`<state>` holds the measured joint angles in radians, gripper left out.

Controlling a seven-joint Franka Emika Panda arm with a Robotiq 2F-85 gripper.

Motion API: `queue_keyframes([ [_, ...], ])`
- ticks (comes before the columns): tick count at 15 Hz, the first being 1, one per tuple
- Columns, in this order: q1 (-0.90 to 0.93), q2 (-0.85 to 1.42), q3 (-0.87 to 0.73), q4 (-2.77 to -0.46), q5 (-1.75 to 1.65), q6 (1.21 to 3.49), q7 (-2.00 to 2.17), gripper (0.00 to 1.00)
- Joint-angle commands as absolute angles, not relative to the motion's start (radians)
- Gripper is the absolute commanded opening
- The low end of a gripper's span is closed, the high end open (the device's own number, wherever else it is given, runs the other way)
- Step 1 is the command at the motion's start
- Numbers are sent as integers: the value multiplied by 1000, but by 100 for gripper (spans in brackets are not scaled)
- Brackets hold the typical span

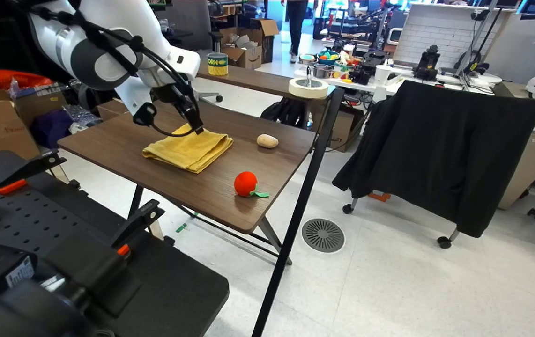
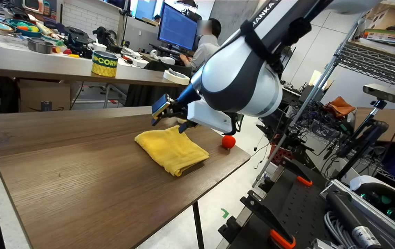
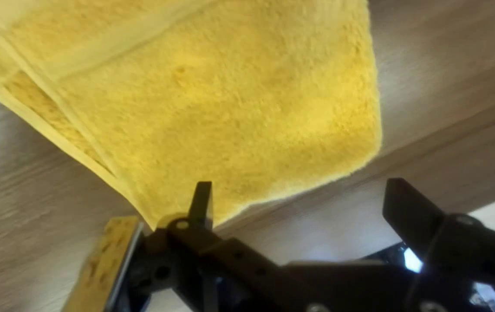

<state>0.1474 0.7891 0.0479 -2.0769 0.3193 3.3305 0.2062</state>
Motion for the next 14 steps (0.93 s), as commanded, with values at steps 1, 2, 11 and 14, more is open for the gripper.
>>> queue_keyframes([
  [1,168,773,-5,-2094,299,3196,218,100],
  [2,165,774,-10,-2091,294,3161,222,100],
  [11,121,917,48,-1918,209,2758,200,100],
  [14,174,978,23,-1836,156,2654,222,100],
])
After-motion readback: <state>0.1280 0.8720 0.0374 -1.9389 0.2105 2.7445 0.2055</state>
